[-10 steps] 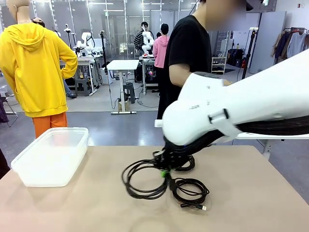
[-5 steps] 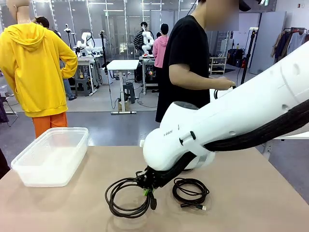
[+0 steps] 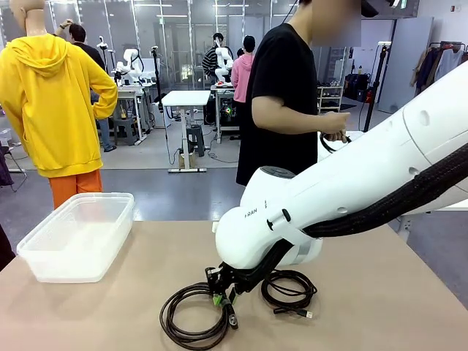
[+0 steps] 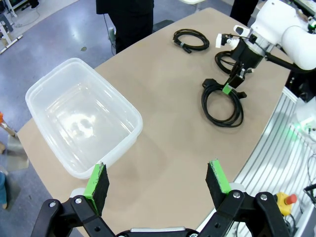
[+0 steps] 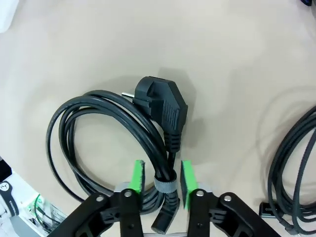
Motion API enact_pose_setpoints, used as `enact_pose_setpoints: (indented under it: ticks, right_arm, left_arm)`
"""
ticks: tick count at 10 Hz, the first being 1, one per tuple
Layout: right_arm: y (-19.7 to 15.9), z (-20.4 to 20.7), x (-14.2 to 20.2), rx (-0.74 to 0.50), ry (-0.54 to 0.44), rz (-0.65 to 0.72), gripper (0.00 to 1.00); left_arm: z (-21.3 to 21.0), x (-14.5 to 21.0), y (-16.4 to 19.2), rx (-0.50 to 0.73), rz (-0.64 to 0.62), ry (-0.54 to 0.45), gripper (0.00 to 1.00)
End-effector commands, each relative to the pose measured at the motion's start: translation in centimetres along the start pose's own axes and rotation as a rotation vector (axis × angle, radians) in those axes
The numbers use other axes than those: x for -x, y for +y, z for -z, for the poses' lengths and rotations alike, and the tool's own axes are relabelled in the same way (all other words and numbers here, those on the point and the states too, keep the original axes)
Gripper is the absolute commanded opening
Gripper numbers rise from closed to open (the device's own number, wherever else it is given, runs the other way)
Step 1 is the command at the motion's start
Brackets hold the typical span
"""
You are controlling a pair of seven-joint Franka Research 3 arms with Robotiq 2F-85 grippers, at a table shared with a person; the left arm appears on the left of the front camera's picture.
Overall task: Organize and store the cables.
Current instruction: Place the Power Cable into the Organizing box.
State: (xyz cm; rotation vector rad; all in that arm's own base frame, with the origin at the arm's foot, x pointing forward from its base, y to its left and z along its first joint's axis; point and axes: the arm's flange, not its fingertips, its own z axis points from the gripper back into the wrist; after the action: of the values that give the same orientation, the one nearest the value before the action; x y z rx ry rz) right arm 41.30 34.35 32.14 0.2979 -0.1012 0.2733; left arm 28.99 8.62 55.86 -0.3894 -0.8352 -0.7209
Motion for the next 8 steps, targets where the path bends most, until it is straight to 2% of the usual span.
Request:
enact_pose_setpoints:
  ticks: [1,2,4,5,7,8]
  right_arm:
    - [0.2,-1.7,1.1,0.021,-0.012,0.033,1.00]
    - [-0.4,-3.0,1.5,0.007,-0.023,0.028,1.00]
    - [-3.4,-8.1,2.3,-0.007,-0.048,0.013,1.00]
    - [-5.4,-10.8,3.3,-0.006,-0.091,-0.020,1.00]
    - [-9.7,-15.5,6.5,0.015,-0.102,-0.118,1.00]
    - [-12.2,-17.3,7.9,0.035,-0.132,-0.159,1.00]
  left_arm:
    - [0.0,0.0,0.1,0.016,0.015,-0.010,1.00]
    - [0.0,0.0,0.0,0.000,0.000,0.000,1.00]
    - [2.5,-3.3,-1.3,0.045,-0.033,0.056,1.00]
    - [3.7,-4.7,-2.0,0.055,-0.059,0.085,1.00]
    - [5.5,-6.7,-3.9,0.060,-0.136,0.165,1.00]
    - [5.2,-6.5,-3.8,0.072,-0.171,0.169,1.00]
